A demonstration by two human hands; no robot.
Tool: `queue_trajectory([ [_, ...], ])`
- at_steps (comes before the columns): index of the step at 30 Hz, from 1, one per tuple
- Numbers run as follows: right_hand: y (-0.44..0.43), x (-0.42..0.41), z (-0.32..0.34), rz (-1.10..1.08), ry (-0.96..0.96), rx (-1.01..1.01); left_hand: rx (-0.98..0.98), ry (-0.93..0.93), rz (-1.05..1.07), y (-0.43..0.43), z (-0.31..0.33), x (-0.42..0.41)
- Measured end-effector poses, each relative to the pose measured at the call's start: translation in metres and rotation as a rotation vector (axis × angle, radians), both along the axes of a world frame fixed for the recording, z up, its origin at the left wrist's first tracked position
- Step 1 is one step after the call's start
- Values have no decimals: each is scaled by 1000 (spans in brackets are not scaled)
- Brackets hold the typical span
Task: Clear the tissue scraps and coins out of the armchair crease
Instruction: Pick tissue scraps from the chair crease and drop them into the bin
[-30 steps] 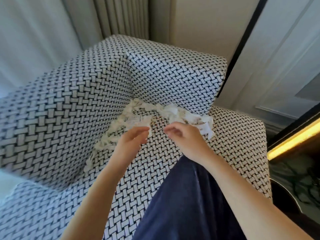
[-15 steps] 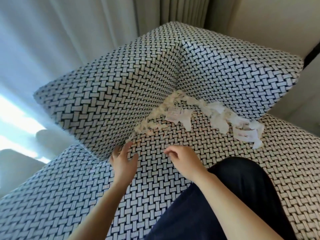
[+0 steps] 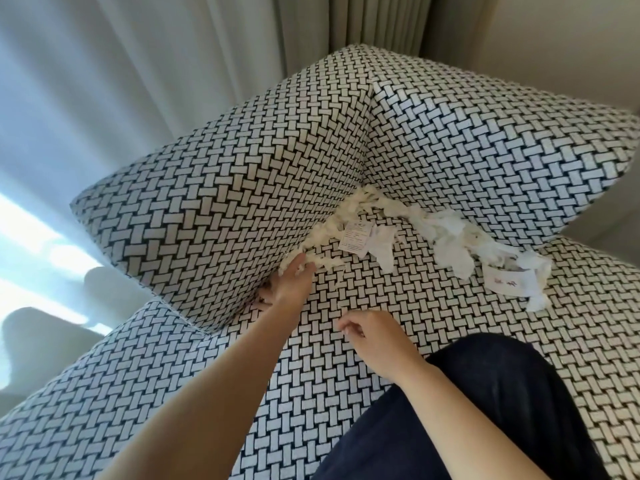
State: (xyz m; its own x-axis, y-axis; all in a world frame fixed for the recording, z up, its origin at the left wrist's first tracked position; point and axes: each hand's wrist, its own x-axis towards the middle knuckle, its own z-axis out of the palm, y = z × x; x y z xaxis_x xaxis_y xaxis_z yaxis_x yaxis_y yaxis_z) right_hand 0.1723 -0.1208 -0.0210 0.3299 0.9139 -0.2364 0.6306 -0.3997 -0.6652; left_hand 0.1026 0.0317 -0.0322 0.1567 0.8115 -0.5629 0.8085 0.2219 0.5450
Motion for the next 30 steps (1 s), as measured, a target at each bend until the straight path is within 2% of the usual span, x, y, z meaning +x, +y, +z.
queue_trajectory([
  [7,2,1,-2,-35,21,0,62,39,2,-6,-10,4],
  [17,1,2,-3,-66,56,-14,111,-300,35,-18,-9,-10],
  [20,0,2,-3,-80,71,-19,195,-312,-30,-20,-15,-20],
  [26,-2,1,4,-106,97,-12,231,-354,-55,-24,-25,-38],
  [30,-3,0,6,-129,109,-10,350,-324,-100,-28,-23,-44],
])
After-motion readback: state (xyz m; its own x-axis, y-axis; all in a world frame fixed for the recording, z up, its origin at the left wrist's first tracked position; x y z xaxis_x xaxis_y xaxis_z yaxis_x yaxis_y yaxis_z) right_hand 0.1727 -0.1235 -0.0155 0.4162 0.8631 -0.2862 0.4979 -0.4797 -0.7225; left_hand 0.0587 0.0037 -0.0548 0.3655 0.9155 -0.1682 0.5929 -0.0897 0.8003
